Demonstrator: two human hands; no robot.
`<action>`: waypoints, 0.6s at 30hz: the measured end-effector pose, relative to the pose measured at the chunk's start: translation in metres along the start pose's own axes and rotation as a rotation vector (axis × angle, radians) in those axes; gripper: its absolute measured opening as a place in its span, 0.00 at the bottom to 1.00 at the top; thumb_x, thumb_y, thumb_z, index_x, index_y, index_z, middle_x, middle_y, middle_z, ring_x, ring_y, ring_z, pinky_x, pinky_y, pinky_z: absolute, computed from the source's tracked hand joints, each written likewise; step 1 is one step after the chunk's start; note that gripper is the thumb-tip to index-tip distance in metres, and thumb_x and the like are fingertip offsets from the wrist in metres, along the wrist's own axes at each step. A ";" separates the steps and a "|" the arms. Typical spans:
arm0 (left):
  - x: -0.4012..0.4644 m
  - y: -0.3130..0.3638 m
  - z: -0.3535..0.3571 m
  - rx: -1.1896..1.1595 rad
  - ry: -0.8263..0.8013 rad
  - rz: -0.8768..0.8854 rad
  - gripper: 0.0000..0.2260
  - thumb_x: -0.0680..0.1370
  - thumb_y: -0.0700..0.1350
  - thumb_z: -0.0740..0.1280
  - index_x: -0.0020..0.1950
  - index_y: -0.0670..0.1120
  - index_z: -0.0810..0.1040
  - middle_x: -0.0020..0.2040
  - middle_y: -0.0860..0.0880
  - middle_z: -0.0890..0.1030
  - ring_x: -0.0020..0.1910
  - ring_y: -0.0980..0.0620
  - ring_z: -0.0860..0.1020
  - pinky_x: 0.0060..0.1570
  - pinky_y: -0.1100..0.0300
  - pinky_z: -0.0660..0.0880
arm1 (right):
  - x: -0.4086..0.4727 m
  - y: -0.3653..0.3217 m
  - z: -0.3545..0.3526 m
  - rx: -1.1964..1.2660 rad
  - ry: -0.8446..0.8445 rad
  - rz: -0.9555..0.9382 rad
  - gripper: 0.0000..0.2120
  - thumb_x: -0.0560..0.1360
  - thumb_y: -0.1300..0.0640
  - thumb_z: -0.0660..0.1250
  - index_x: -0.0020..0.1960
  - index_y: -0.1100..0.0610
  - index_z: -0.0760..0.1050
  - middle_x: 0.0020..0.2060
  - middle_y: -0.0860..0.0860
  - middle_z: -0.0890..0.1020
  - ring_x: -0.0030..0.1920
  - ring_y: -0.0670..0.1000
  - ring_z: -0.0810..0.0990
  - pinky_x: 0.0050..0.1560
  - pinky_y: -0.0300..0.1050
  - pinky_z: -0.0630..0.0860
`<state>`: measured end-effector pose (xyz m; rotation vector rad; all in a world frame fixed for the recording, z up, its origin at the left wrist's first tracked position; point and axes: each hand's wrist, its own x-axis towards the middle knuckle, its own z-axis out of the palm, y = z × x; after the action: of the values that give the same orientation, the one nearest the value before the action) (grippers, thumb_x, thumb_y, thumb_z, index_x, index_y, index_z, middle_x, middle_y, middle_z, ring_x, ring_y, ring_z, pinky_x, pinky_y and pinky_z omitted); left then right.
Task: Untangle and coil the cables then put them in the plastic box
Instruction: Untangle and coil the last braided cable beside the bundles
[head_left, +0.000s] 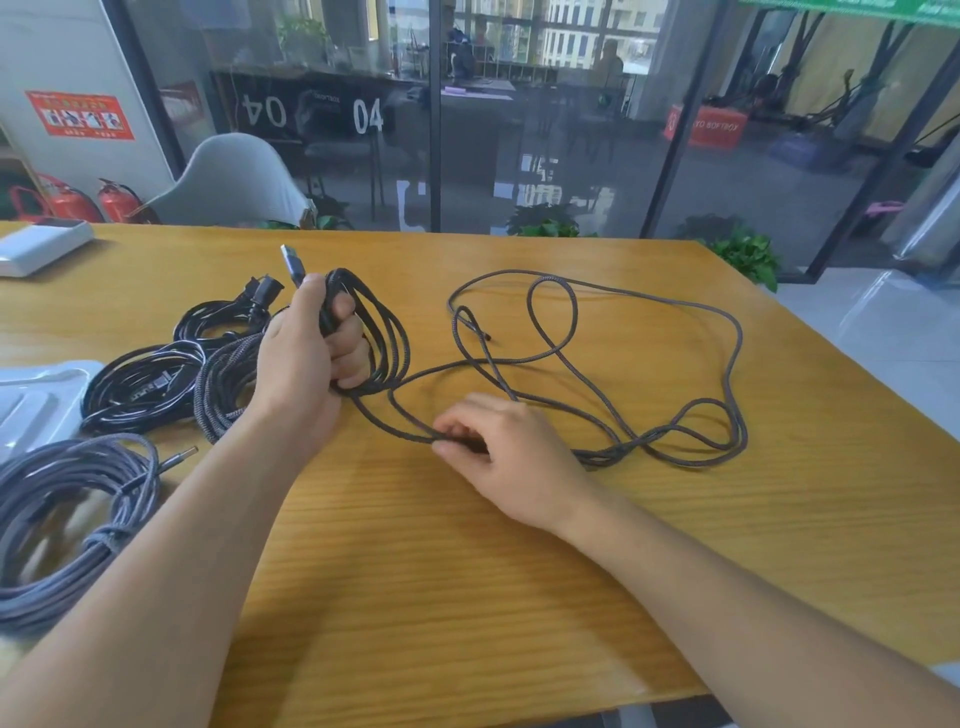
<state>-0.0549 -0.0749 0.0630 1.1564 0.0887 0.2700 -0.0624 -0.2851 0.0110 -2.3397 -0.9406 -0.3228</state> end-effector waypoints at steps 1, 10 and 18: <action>0.000 0.002 0.000 0.004 0.006 0.008 0.18 0.87 0.52 0.54 0.38 0.49 0.68 0.29 0.52 0.56 0.26 0.53 0.53 0.25 0.61 0.55 | 0.003 0.002 0.001 0.058 0.058 0.049 0.05 0.81 0.55 0.71 0.55 0.54 0.83 0.45 0.43 0.82 0.44 0.42 0.79 0.49 0.41 0.76; -0.004 -0.004 0.009 0.052 -0.035 -0.010 0.19 0.88 0.52 0.53 0.38 0.49 0.68 0.29 0.52 0.57 0.26 0.52 0.54 0.26 0.59 0.54 | 0.057 0.051 -0.029 0.252 0.394 0.447 0.15 0.78 0.63 0.70 0.60 0.48 0.73 0.50 0.46 0.83 0.46 0.49 0.85 0.47 0.58 0.82; -0.003 -0.006 0.007 0.081 -0.058 -0.003 0.20 0.88 0.53 0.53 0.40 0.48 0.68 0.30 0.51 0.56 0.27 0.51 0.53 0.26 0.59 0.55 | 0.052 0.034 0.004 -0.524 0.273 -0.298 0.20 0.79 0.68 0.56 0.63 0.61 0.83 0.62 0.58 0.79 0.65 0.60 0.76 0.64 0.55 0.76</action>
<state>-0.0549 -0.0839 0.0597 1.2438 0.0508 0.2319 -0.0011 -0.2733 0.0151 -2.5074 -1.1710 -1.0958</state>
